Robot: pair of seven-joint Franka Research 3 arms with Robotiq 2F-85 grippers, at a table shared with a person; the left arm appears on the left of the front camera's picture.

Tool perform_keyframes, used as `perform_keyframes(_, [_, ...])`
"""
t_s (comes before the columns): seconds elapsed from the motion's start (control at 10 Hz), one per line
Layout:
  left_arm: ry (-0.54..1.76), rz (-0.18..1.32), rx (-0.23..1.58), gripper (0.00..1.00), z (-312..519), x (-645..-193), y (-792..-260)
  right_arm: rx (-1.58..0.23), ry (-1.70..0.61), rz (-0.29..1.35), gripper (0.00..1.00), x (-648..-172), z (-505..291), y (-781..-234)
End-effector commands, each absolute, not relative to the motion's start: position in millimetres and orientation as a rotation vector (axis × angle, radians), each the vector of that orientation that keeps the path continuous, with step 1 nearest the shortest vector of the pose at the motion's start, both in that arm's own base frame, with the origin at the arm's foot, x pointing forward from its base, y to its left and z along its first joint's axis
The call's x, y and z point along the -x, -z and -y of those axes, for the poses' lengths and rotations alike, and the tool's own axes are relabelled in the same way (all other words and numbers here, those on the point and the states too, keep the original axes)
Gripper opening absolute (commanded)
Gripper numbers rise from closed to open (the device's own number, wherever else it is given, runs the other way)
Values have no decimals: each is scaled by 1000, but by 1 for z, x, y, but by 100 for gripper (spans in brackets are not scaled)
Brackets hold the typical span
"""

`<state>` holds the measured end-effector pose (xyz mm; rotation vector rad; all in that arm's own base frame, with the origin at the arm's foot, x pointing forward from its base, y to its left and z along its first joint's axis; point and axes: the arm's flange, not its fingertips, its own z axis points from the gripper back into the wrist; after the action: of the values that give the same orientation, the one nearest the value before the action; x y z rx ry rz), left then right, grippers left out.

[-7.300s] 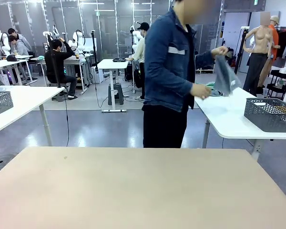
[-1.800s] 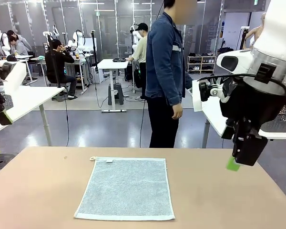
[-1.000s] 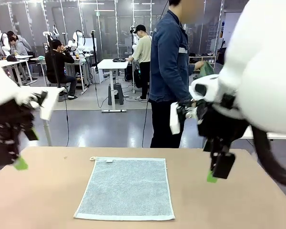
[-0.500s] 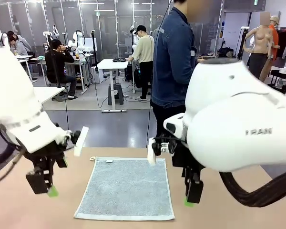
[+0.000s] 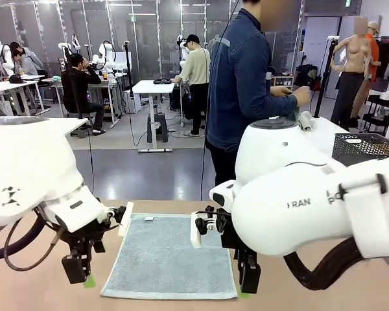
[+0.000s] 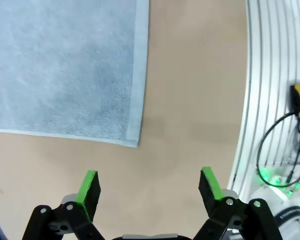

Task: Fold the towels and place them in the basket.
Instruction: When a person lays out a Towel with hook on the table, fold it in half twice.

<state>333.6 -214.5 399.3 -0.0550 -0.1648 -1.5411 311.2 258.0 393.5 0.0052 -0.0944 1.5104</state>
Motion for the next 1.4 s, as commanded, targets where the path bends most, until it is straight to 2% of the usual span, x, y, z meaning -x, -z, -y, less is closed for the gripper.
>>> perform_keyframes(0.0, [1550, 140, 87, 100, 214, -351, -377, -25, -1528, 135, 100, -319, -265, -370])
perform_keyframes(1.3, [1550, 40, 148, 100, 220, -368, -304, 36, -1497, 96, 100, -337, -276, -313])
